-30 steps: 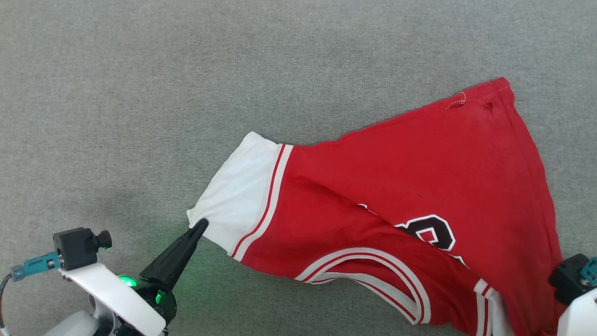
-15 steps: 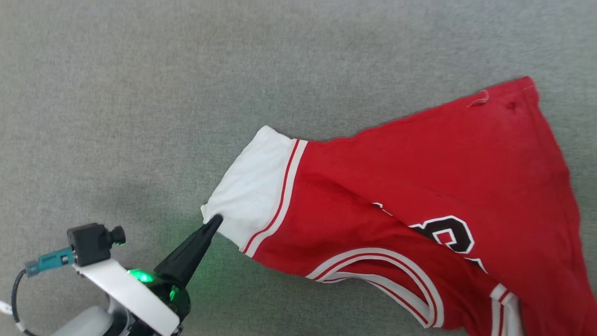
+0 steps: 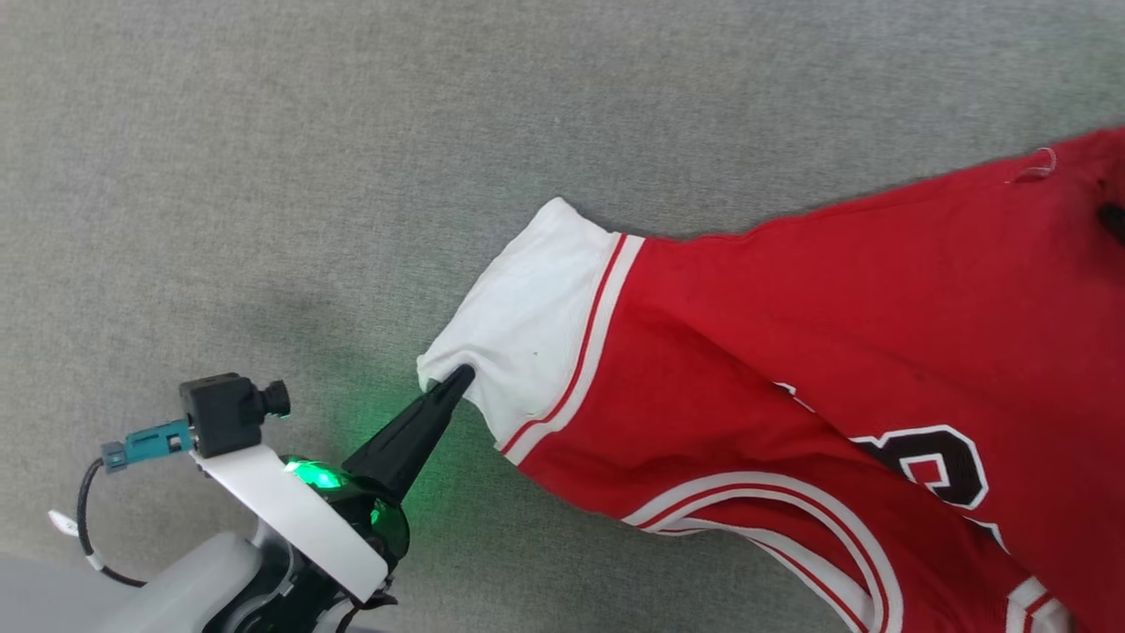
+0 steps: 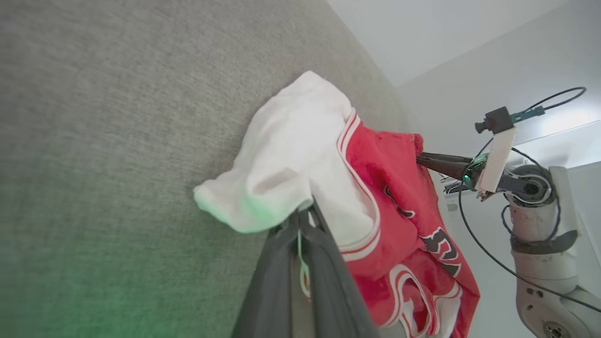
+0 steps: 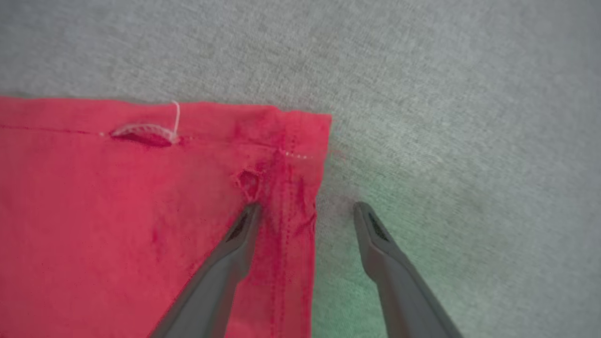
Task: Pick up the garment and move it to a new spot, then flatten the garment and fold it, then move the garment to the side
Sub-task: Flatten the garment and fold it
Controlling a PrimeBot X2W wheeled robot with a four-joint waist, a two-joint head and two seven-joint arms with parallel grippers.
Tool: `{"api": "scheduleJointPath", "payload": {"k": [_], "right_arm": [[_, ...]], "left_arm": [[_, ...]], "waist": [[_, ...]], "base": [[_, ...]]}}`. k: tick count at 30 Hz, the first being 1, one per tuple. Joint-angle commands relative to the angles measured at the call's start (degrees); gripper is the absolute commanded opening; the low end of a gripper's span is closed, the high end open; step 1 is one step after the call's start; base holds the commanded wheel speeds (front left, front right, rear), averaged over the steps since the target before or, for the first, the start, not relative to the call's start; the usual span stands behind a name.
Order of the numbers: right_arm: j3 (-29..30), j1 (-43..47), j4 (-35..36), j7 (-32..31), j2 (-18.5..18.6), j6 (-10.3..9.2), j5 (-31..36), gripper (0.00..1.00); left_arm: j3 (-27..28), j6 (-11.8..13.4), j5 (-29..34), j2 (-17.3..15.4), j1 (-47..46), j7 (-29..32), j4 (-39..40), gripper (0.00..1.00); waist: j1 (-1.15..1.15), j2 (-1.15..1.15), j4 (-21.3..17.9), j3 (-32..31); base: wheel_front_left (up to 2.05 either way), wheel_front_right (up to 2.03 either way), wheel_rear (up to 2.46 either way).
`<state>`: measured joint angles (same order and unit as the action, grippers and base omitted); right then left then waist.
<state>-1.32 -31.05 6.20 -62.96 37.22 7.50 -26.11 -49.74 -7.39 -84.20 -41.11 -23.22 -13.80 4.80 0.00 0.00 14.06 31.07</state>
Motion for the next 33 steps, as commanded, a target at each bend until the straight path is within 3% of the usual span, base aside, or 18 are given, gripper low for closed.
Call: {"api": "scheduleJointPath", "payload": {"k": [1, 3, 4, 5, 6, 7, 11, 18, 25, 33], "right_arm": [[-1.16, -0.56, -1.21, -0.24, 0.09, -0.03, -0.51, 1.00], [-2.80, -0.53, -3.47, -1.07, -0.47, -0.02, -1.24, 1.00], [-3.59, -0.58, -4.14, -1.43, -0.67, -0.02, -1.62, 0.92], [-3.99, -0.70, -4.73, -1.28, -1.04, -0.02, -1.92, 0.47], [-4.36, -0.90, -5.16, -0.71, -1.50, -0.02, -2.02, 0.27], [-4.84, -1.73, -5.75, 0.91, -1.87, -0.02, -2.27, 0.00], [-3.15, -5.61, -7.47, 7.85, -3.41, -0.03, -0.86, 0.00], [1.42, -16.81, -15.89, 21.78, -10.37, -0.03, 2.80, 0.00], [3.40, -32.84, -24.29, 32.05, -14.08, -0.03, 10.17, 0.00], [10.00, -51.92, -34.58, 45.24, -19.53, -0.10, 17.99, 0.00]], "left_arm": [[-0.28, -0.13, 0.67, 0.45, -0.89, -0.07, -0.19, 0.00], [-0.66, -0.13, 0.44, 0.67, -1.32, -0.20, -0.62, 0.00], [-0.91, -0.13, 0.30, 0.72, -1.48, -0.20, -0.91, 0.00], [-1.30, -0.13, 0.43, 0.69, -1.64, 0.01, -1.28, 0.00], [-1.80, -0.13, 0.57, 0.81, -1.87, 0.25, -1.65, 0.00], [-2.47, -0.13, 0.86, 0.99, -3.13, 0.83, -2.54, 0.00], [-2.19, -0.13, 0.21, 1.16, -7.17, 2.02, -5.33, 0.00], [2.48, -0.12, -1.23, 1.28, -19.90, 3.41, -14.27, 0.00], [7.62, -0.12, -1.57, 1.80, -40.43, 8.35, -24.61, 0.00], [12.40, 0.00, 1.36, 4.07, -64.83, 8.10, -38.78, 0.00]], "waist": [[0.00, 0.00, 0.89, 0.80], [0.00, 0.00, 0.91, 0.79], [0.00, 0.00, 0.81, 0.64], [0.00, 0.00, 0.63, 0.42], [0.00, 0.00, 0.36, 0.10], [0.00, 0.00, -0.10, -0.70], [0.00, 0.00, -1.37, -2.90], [0.00, 0.00, -5.32, -4.11], [0.00, 0.00, -8.94, -0.55], [0.00, 0.00, -12.03, 2.14]], "base": [[0.00, 0.00, 0.00], [0.00, 0.00, 0.00], [0.00, 0.00, 0.00], [0.00, 0.00, 0.00], [0.00, 0.00, 0.00], [0.00, 0.00, 0.00], [0.00, 0.00, 0.00], [0.00, 0.00, 0.00], [0.00, 0.00, 0.00], [0.00, 0.00, 0.00]]}}
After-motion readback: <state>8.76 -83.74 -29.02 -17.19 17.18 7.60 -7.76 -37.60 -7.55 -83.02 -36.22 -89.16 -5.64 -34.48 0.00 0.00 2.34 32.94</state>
